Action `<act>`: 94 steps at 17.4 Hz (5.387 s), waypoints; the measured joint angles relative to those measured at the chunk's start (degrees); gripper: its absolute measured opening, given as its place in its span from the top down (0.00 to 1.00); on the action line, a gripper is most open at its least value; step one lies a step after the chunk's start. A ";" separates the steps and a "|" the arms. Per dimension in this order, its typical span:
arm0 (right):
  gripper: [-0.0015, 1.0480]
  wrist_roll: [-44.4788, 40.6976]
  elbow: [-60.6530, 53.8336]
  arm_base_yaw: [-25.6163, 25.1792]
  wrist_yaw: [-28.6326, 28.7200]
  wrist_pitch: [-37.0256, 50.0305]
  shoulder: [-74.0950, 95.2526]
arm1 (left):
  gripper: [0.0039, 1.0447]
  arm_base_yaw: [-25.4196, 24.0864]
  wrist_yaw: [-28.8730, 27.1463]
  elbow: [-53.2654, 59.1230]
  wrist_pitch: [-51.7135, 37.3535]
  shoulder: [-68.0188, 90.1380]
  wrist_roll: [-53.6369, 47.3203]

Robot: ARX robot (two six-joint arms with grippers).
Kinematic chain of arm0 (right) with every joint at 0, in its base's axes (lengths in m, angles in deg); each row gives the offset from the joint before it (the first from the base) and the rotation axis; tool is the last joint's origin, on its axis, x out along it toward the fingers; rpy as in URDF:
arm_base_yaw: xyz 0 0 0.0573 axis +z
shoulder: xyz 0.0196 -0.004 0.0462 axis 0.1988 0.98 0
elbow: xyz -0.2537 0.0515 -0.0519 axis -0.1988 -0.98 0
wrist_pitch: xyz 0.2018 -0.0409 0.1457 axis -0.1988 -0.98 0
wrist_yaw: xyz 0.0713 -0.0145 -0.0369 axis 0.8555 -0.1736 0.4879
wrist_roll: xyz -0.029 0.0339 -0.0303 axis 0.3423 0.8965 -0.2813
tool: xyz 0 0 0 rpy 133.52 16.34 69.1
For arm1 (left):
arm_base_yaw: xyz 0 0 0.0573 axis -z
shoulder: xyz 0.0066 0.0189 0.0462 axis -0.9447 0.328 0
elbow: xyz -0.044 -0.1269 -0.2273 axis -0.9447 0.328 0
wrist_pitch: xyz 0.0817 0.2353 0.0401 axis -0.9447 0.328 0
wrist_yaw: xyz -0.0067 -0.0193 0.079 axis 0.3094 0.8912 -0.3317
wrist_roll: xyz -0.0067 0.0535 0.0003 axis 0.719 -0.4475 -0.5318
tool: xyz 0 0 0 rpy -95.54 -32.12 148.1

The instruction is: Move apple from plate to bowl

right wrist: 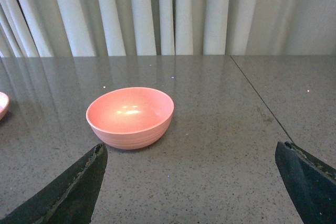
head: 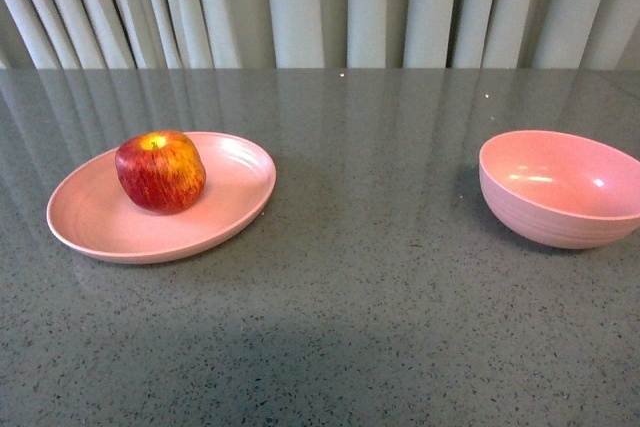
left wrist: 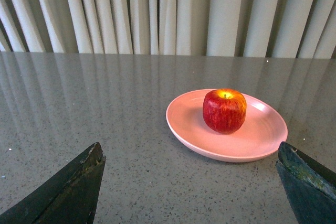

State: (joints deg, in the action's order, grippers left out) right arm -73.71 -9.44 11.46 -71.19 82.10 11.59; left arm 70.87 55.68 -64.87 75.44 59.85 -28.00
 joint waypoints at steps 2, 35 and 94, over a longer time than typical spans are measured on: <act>0.06 0.00 0.00 0.00 0.00 0.00 0.00 | 0.06 0.00 0.00 0.00 0.00 0.00 -0.02; 0.06 2.95 46.90 1.07 1.70 9.25 76.11 | 0.06 0.00 0.00 0.00 -0.02 0.00 0.00; 0.96 25.75 73.44 22.43 2.14 -12.96 112.17 | 0.06 0.00 0.00 0.00 0.00 0.00 0.00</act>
State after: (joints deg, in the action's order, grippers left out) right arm -47.96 64.00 33.88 -69.05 69.14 123.76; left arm 70.87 55.68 -64.87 75.44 59.85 -28.00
